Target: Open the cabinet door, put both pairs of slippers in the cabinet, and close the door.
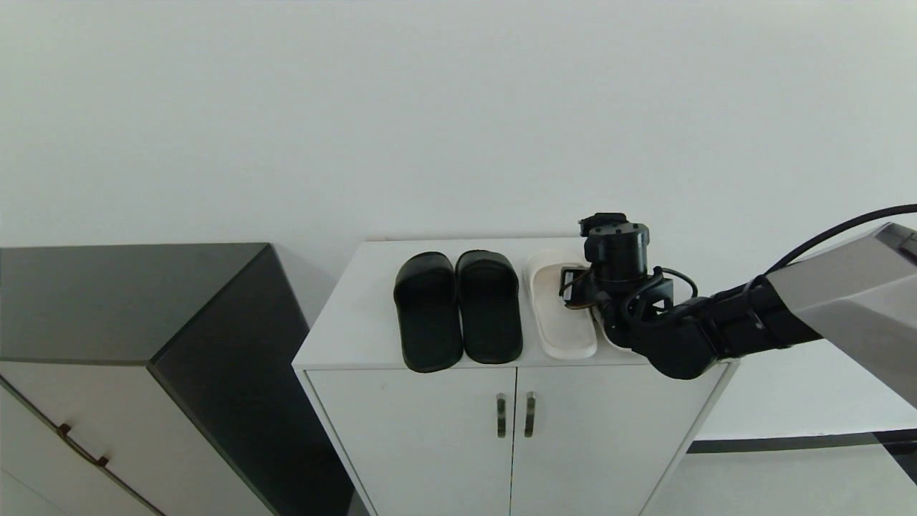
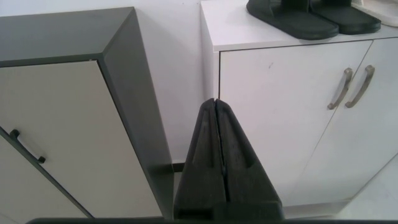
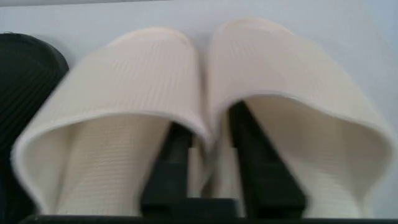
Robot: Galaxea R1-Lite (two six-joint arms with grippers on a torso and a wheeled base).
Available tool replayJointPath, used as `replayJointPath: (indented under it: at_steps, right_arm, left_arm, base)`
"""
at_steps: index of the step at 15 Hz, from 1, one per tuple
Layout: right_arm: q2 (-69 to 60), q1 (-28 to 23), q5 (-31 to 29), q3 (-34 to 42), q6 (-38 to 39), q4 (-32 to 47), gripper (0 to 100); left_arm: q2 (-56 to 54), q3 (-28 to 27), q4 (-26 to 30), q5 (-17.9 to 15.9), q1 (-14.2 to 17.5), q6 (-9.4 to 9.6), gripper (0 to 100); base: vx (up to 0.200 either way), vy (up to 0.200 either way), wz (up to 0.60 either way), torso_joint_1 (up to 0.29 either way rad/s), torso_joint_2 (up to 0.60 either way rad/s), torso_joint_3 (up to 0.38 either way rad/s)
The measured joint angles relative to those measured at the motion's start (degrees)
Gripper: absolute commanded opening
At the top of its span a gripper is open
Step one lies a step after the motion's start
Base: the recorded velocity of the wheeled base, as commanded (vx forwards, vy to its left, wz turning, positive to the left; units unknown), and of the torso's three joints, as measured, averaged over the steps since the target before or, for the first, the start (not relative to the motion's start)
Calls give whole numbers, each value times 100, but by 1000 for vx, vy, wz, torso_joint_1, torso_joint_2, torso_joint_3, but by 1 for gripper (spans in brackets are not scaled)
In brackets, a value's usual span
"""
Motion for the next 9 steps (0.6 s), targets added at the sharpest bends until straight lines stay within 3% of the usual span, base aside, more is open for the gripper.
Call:
replayJointPath:
  at_steps: [5, 9]
  right_arm:
    - [-140, -1, 37, 127, -104, -108, 0]
    - [-1202, 126, 786, 1182, -555, -200, 0]
  left_arm:
    - [0, 0, -2, -2, 0, -62, 0]
    - [0, 0, 0, 6, 0, -99, 0]
  base:
    - [0, 0, 0, 0, 0, 0]
    - [0, 0, 0, 0, 0, 0]
